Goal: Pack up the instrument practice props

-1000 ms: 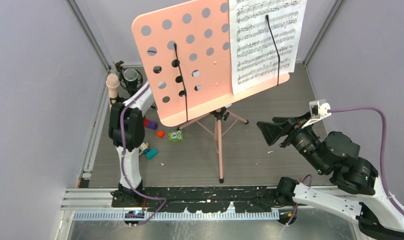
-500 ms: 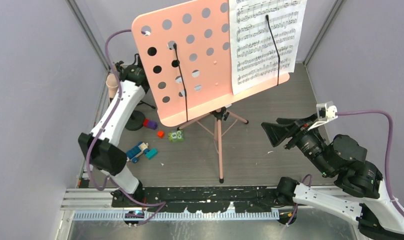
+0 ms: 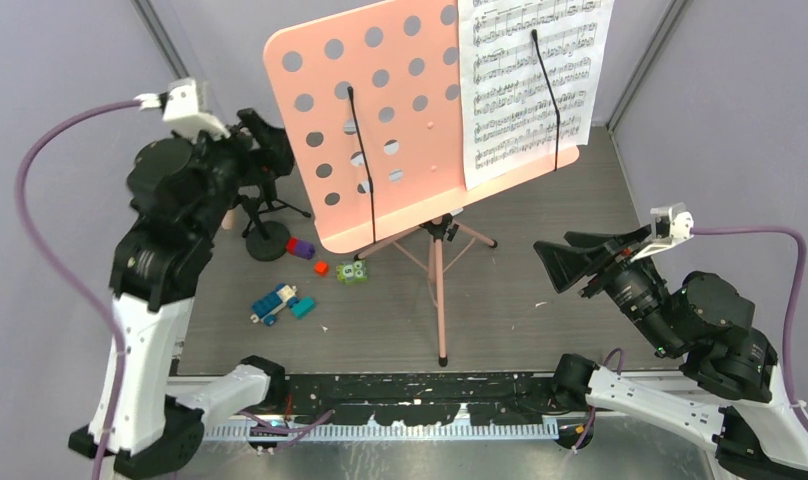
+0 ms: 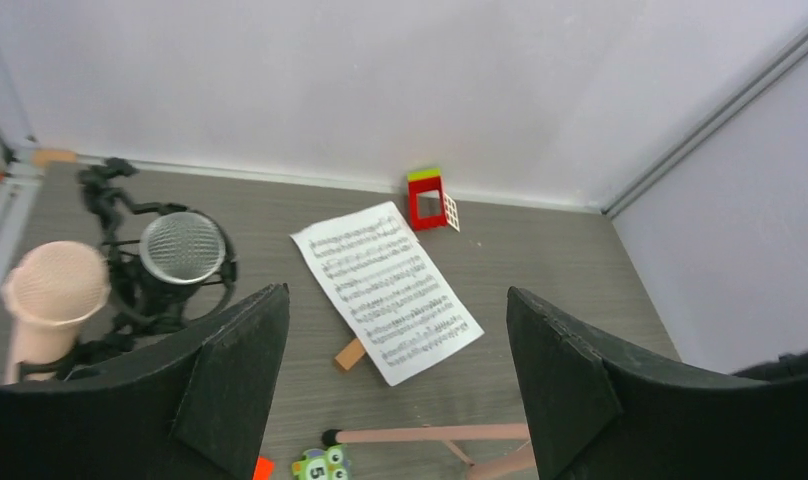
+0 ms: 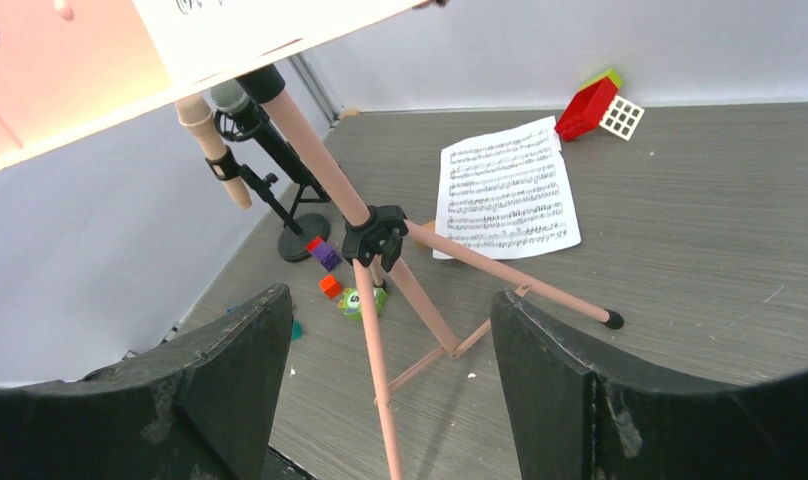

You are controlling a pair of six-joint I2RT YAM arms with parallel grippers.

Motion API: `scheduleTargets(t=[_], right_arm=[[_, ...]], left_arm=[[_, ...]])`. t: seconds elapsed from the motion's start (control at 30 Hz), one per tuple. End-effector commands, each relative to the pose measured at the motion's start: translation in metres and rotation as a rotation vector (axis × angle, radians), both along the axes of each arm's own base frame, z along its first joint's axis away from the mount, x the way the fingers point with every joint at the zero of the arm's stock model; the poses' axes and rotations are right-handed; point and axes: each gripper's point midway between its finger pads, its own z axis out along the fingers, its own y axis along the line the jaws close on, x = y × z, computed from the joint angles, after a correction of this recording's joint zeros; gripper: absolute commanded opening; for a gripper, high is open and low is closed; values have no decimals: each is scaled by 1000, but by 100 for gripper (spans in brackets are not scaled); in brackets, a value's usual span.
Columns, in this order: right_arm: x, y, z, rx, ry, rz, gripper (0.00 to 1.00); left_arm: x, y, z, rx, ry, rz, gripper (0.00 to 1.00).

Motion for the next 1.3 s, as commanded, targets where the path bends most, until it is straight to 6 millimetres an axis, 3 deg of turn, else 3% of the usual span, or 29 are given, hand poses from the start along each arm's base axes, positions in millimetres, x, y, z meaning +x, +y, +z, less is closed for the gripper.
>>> scheduleTargets(t=[0.0, 0.27, 0.5, 0.6, 0.77, 0.97, 1.07, 1.27], right_arm=[[3, -7, 26, 22, -55, -33, 77], [7, -6, 32, -26, -57, -46, 77], [5, -4, 34, -10, -55, -30, 77], [3, -6, 34, 2, -53, -30, 77], [0, -11, 35, 20, -49, -28, 77], [-4, -17, 35, 35, -46, -29, 77], [-3, -16, 33, 29, -42, -31, 77], [-2, -11, 28, 28, -29, -20, 77]], left_arm=[[-41, 32, 8, 63, -51, 66, 82], [-141, 46, 73, 13, -262, -58, 82], [-203, 7, 122, -23, -379, -386, 79], [-220, -5, 140, -50, -449, -488, 79], [-226, -39, 168, -119, -491, -700, 75], [-200, -66, 189, -189, -479, -809, 73], [-193, -71, 201, -211, -500, -830, 72], [-202, -65, 227, -224, -599, -820, 72]])
